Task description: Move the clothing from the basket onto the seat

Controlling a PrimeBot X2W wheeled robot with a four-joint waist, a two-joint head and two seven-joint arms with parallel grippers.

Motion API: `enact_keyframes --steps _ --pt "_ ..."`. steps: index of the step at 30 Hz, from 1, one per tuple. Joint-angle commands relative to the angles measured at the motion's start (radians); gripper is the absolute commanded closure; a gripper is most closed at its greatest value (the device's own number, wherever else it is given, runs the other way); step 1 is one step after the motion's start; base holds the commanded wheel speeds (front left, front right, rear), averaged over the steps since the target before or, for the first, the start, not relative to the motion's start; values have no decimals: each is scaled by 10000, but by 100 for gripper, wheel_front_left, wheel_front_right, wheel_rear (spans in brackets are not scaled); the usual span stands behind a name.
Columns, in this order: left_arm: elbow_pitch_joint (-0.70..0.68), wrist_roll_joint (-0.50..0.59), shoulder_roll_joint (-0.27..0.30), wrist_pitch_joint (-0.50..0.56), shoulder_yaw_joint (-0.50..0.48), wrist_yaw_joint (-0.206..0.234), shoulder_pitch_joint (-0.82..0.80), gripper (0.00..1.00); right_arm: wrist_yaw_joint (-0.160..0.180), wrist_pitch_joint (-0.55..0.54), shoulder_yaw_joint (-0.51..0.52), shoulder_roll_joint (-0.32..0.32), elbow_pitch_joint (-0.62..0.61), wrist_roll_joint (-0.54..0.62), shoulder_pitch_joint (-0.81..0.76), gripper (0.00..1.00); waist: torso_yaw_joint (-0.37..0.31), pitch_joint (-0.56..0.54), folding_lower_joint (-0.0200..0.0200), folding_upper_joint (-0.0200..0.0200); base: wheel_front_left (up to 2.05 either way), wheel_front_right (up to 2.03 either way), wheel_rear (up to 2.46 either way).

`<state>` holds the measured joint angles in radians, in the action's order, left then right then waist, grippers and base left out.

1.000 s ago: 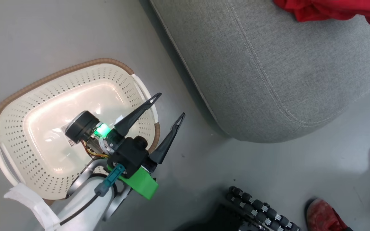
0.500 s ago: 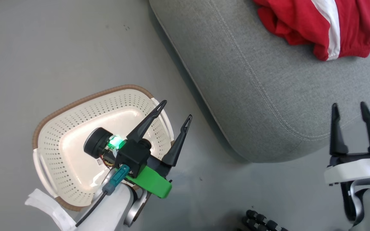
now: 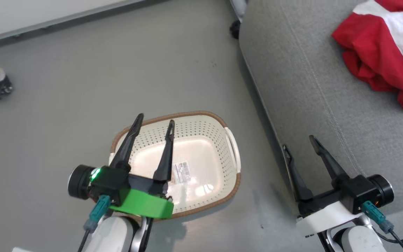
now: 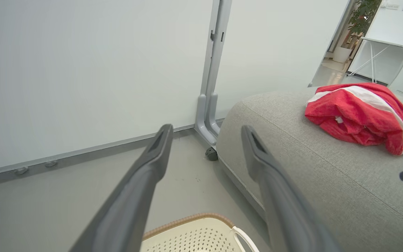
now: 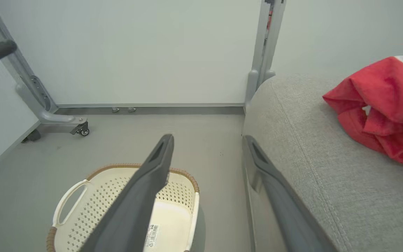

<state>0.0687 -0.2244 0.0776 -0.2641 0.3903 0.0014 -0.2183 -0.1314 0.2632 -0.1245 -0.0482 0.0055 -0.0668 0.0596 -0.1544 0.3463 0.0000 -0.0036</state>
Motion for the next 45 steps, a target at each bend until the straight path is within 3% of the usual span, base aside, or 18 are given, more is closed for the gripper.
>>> enact_keyframes --steps 1,7,15,25,31,45 --pt "-157 172 -83 0 -340 76 448 0 15 25 -39 -53 31 71 -227 0 1577 -1521 0 36 0 0 0" --pt "-1203 376 -224 -1 -1719 -635 1673 0 15 25 86 -57 -155 -38 -593 0 2178 -2310 0 36 0 0 0" --pt "-1854 252 -266 0 -2847 -1246 3364 0 15 25 89 -305 -476 -422 -1350 0 2259 -3185 0 36 0 0 0" --pt "-1976 60 -271 -1 -3539 -1326 4410 0 15 25 930 -387 -1108 -604 -2330 0 2109 -3480 0 36 0 0 0" --pt "-1671 -320 -266 -3 -3504 -1329 4891 0 15 25 1216 -362 -1292 -672 -2692 0 2015 -3530 0 36 0 0 0" --pt "-1423 1 -120 -1 -3057 -1326 4954 0 15 24 1194 -323 -968 -584 -2930 0 2001 -3818 0 36 0 0 0"
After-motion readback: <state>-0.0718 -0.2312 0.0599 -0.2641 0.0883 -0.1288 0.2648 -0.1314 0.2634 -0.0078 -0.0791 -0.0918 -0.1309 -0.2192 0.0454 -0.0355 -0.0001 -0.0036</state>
